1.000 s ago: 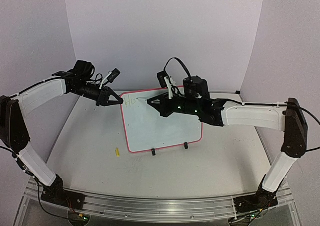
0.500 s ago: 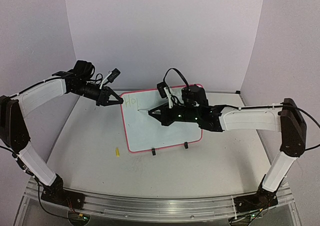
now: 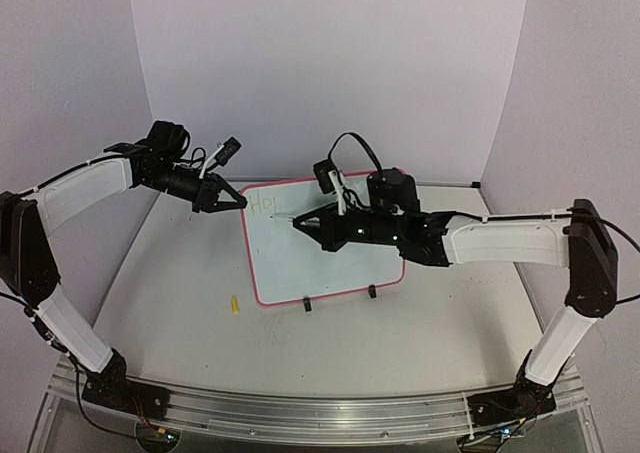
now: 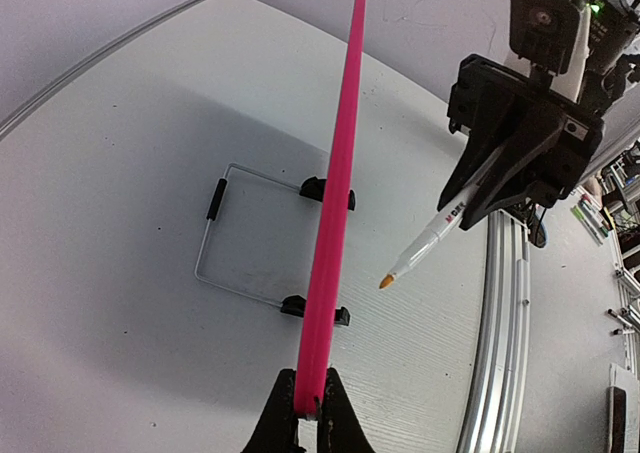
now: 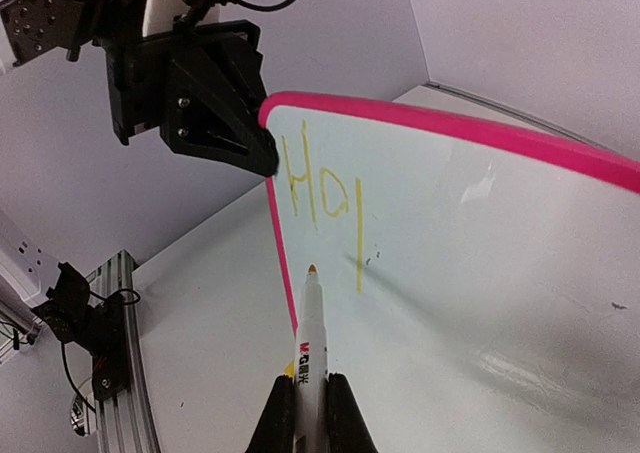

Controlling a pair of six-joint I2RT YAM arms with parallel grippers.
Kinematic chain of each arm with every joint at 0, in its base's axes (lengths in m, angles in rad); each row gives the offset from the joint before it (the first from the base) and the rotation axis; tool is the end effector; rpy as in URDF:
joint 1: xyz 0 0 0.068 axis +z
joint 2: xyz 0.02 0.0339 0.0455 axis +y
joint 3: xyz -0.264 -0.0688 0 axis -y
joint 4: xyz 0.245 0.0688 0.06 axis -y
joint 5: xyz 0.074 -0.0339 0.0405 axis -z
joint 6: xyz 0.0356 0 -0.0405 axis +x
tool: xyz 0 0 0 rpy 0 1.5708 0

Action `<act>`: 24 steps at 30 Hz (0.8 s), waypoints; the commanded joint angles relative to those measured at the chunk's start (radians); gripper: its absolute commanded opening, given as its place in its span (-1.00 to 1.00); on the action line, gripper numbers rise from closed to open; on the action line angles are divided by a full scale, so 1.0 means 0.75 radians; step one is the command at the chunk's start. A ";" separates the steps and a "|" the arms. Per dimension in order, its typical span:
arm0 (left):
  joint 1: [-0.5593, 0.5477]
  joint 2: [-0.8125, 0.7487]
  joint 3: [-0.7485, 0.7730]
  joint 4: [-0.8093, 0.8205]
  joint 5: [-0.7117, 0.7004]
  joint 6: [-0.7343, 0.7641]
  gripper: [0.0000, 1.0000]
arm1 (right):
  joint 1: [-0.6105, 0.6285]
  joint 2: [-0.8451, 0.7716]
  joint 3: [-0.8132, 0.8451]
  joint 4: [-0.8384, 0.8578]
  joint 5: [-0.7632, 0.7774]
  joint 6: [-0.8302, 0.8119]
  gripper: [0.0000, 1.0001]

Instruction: Write a sentence on the whiteboard

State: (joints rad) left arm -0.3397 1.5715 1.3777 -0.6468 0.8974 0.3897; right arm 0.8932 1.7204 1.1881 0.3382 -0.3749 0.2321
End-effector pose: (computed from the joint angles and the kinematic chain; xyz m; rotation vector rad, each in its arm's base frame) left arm 0.3078 -0.1383 0.3175 1.1626 1.9104 -1.0376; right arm 0.2444 0.3245 0.2812 -0.8853 1.6787 1.1236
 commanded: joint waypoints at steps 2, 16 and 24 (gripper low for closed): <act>-0.015 -0.031 0.006 -0.021 -0.024 0.021 -1.00 | 0.024 -0.053 0.020 0.105 0.130 -0.026 -1.00; -0.016 -0.032 0.006 -0.019 -0.022 0.019 -1.00 | 0.029 0.029 0.071 0.176 0.254 -0.039 -1.00; -0.018 -0.036 0.005 -0.019 -0.024 0.019 -1.00 | 0.029 0.041 0.074 0.184 0.271 -0.030 -1.00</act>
State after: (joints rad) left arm -0.3397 1.5715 1.3777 -0.6468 0.8970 0.3893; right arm 0.9108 1.7355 1.2064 0.4285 -0.2046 0.2108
